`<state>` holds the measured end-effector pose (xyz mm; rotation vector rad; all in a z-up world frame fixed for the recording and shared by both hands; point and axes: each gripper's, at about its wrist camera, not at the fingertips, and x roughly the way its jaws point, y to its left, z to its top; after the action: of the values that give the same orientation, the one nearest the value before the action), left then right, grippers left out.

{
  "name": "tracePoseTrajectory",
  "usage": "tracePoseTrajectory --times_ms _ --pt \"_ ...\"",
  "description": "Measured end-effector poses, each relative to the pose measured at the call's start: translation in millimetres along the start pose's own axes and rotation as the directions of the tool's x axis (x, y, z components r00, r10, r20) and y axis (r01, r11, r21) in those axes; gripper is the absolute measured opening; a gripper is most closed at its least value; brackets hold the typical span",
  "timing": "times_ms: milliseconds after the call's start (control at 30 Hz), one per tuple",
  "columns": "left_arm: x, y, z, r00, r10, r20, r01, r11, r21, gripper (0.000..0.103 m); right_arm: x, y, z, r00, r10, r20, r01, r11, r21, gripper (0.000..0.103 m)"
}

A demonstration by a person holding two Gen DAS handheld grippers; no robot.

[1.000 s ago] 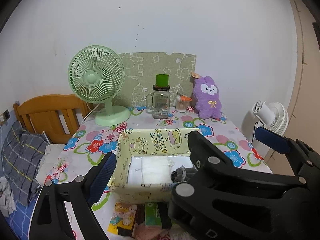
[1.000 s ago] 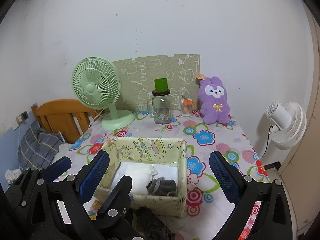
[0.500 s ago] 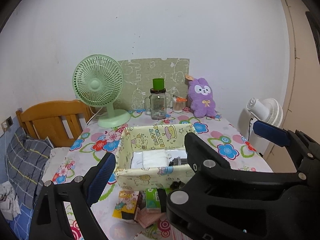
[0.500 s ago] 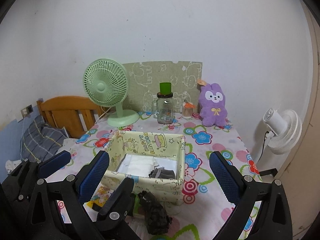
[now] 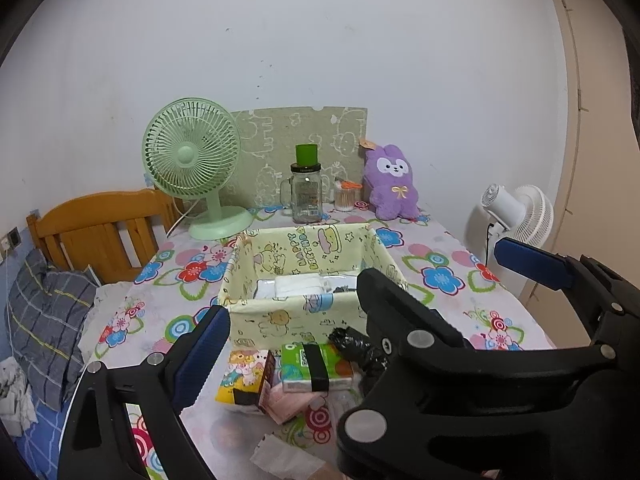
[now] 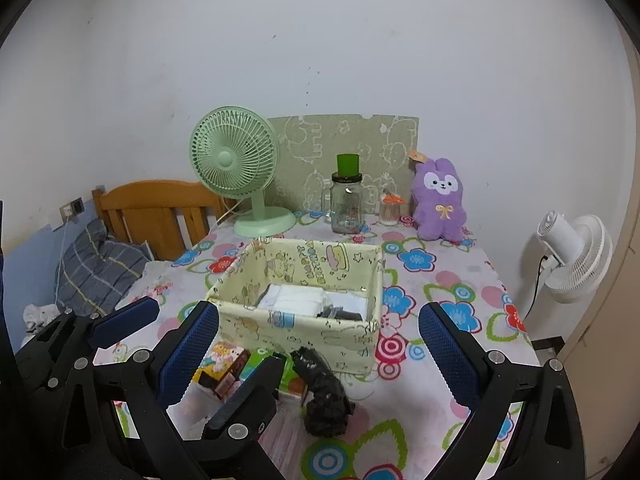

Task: Organize soft objects
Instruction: 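Withdraw both tools from the box back toward the remaining items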

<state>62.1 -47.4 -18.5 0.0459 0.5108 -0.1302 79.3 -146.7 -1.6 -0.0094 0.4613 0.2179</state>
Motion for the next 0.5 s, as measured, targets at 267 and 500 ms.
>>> tracePoseTrajectory --times_ms 267,500 --pt "2.7 -3.7 -19.6 1.000 -0.011 -0.021 0.011 1.000 0.012 0.096 -3.8 -0.8 -21.2 1.000 -0.016 -0.014 0.016 1.000 0.010 0.101" --pt "9.6 -6.1 -34.2 0.999 -0.015 -0.048 0.016 1.000 0.007 0.096 3.1 -2.8 -39.0 0.998 -0.046 -0.050 0.048 0.999 0.024 0.101"
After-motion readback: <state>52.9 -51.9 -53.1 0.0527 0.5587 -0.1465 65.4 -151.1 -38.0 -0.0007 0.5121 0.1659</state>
